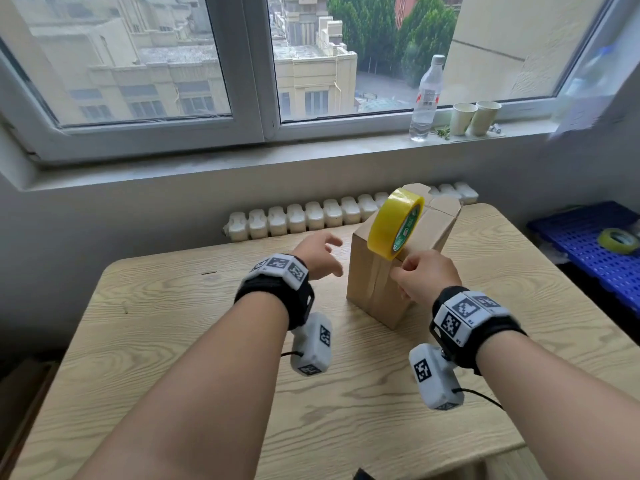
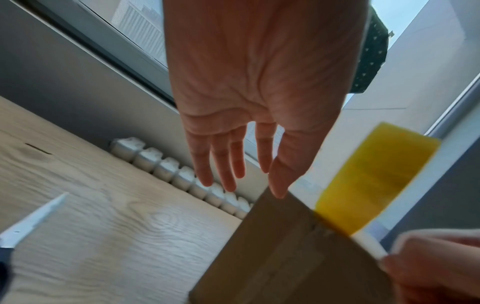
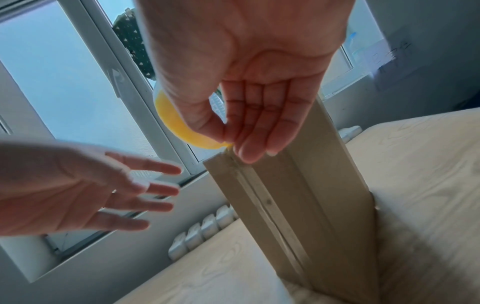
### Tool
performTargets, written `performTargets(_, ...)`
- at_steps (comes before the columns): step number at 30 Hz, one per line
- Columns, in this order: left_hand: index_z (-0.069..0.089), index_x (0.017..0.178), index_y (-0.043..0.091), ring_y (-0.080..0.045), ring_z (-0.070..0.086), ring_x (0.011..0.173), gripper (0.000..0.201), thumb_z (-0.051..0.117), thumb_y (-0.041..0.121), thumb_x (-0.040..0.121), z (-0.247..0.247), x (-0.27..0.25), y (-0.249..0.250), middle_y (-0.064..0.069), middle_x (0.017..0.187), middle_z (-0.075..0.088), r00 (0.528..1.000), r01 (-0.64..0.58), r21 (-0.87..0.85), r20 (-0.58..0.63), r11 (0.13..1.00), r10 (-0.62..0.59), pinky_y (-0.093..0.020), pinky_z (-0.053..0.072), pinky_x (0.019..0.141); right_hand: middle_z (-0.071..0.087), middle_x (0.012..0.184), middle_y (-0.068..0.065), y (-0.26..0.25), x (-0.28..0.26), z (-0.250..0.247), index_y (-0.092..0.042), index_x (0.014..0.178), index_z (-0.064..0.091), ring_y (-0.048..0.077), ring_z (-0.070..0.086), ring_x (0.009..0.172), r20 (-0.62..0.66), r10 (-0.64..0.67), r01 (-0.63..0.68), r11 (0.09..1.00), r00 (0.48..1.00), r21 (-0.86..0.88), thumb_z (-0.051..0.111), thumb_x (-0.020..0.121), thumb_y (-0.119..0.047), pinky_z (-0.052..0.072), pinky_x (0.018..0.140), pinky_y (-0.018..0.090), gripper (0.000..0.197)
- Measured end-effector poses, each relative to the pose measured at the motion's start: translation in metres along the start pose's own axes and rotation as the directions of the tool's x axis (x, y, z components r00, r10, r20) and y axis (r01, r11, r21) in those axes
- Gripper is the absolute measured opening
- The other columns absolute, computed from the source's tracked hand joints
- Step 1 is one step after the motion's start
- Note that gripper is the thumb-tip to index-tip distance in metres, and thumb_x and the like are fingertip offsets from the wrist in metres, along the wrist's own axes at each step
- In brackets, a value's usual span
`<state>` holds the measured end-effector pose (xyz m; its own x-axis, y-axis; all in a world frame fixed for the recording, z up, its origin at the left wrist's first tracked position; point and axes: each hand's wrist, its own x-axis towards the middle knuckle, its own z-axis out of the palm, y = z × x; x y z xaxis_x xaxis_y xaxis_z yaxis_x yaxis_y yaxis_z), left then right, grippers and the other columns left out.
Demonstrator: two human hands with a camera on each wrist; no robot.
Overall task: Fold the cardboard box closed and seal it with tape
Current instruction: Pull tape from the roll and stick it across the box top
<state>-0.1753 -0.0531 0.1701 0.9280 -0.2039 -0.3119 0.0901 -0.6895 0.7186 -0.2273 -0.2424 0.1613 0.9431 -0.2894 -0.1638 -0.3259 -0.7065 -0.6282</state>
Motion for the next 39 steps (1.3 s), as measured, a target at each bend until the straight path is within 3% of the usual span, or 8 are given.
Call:
performTargets(6, 0.057, 0.128, 0.019, -0.020, 0.050, 0.126, 0.052, 0.073, 0.011, 0.079, -0.007, -0.004, -0.062, -0.007, 0.136, 0.054, 0.994, 0.102, 0.033, -0.031, 0.994, -0.101, -0.037, 0.045, 0.101, 0.070, 0.064, 0.003, 0.009, -0.011, 0.036, -0.016, 0.058, 0.063, 0.022, 0.070, 0.068, 0.096, 0.008, -0.005, 0.999, 0.995, -0.040, 0.055, 0.064, -0.041, 0.059, 0.073, 0.039, 0.027)
performTargets(11, 0.059, 0.126, 0.021, -0.020, 0.052, 0.123, 0.050, 0.073, 0.013, 0.079, -0.008, -0.011, -0.114, -0.006, 0.134, 0.055, 0.983, 0.181, 0.011, -0.033, 0.983, -0.181, -0.034, 0.046, 0.099, 0.070, 0.071, 0.002, -0.002, -0.010, 0.076, -0.017, 0.064, 0.060, 0.021, 0.069, 0.073, 0.219, -0.047, 0.072, 0.991, 0.975, -0.109, 0.056, 0.082, -0.030, 0.056, 0.076, 0.035, 0.022)
performTargets(14, 0.060, 0.124, 0.021, -0.019, 0.054, 0.120, 0.047, 0.073, 0.013, 0.078, -0.012, -0.019, -0.147, -0.006, 0.132, 0.056, 0.974, 0.226, -0.004, -0.030, 0.974, -0.226, -0.030, 0.048, 0.093, 0.069, 0.076, 0.001, -0.014, -0.006, 0.105, -0.018, 0.074, 0.061, 0.018, 0.070, 0.067, 0.260, -0.097, 0.126, 0.987, 0.961, -0.097, 0.056, 0.084, -0.021, 0.056, 0.067, 0.030, 0.012)
performTargets(16, 0.061, 0.122, 0.020, -0.019, 0.056, 0.118, 0.045, 0.072, 0.013, 0.079, -0.017, -0.025, -0.171, -0.007, 0.131, 0.057, 0.962, 0.268, -0.026, -0.042, 0.963, -0.269, -0.029, 0.048, 0.092, 0.070, 0.079, -0.003, -0.023, -0.003, 0.127, -0.023, 0.076, 0.063, 0.016, 0.069, 0.071, 0.284, -0.137, 0.182, 0.973, 0.949, -0.138, 0.057, 0.083, -0.023, 0.058, 0.071, 0.033, 0.009)
performTargets(23, 0.063, 0.118, 0.018, -0.020, 0.058, 0.114, 0.037, 0.069, 0.011, 0.082, -0.025, -0.041, -0.239, -0.007, 0.125, 0.059, 0.914, 0.392, -0.105, -0.065, 0.914, -0.400, -0.028, 0.046, 0.093, 0.068, 0.082, -0.005, -0.055, -0.005, 0.210, -0.021, 0.088, 0.070, 0.017, 0.064, 0.083, 0.455, -0.222, 0.329, 0.929, 0.862, -0.169, 0.056, 0.085, -0.020, 0.052, 0.074, 0.029, 0.014)
performTargets(31, 0.064, 0.113, 0.021, -0.017, 0.063, 0.100, 0.034, 0.068, 0.012, 0.081, -0.022, -0.030, -0.264, 0.000, 0.108, 0.061, 0.894, 0.433, -0.165, -0.042, 0.886, -0.445, -0.032, 0.051, 0.092, 0.064, 0.108, 0.006, -0.070, -0.005, 0.273, -0.015, 0.107, 0.064, 0.025, 0.059, 0.100, 0.623, -0.259, 0.523, 0.804, 0.738, -0.284, 0.052, 0.087, -0.016, 0.045, 0.082, 0.032, 0.023)
performTargets(36, 0.065, 0.112, 0.019, -0.017, 0.061, 0.103, 0.033, 0.068, 0.011, 0.080, -0.009, -0.027, -0.269, -0.002, 0.111, 0.063, 0.894, 0.444, -0.157, 0.008, 0.882, -0.448, -0.028, 0.049, 0.090, 0.059, 0.102, 0.005, -0.057, 0.002, 0.276, -0.016, 0.095, 0.053, 0.024, 0.052, 0.086, 0.585, -0.196, 0.479, 0.791, 0.787, -0.380, 0.054, 0.086, -0.021, 0.036, 0.073, 0.029, 0.010)
performTargets(39, 0.065, 0.113, 0.018, -0.016, 0.061, 0.097, 0.033, 0.067, 0.010, 0.082, -0.008, -0.025, -0.266, 0.000, 0.107, 0.062, 0.893, 0.448, -0.147, 0.024, 0.882, -0.449, -0.027, 0.048, 0.087, 0.059, 0.096, 0.003, -0.044, 0.007, 0.269, -0.016, 0.096, 0.051, 0.022, 0.049, 0.081, 0.576, -0.151, 0.456, 0.779, 0.803, -0.431, 0.060, 0.084, -0.031, 0.038, 0.071, 0.030, 0.021)
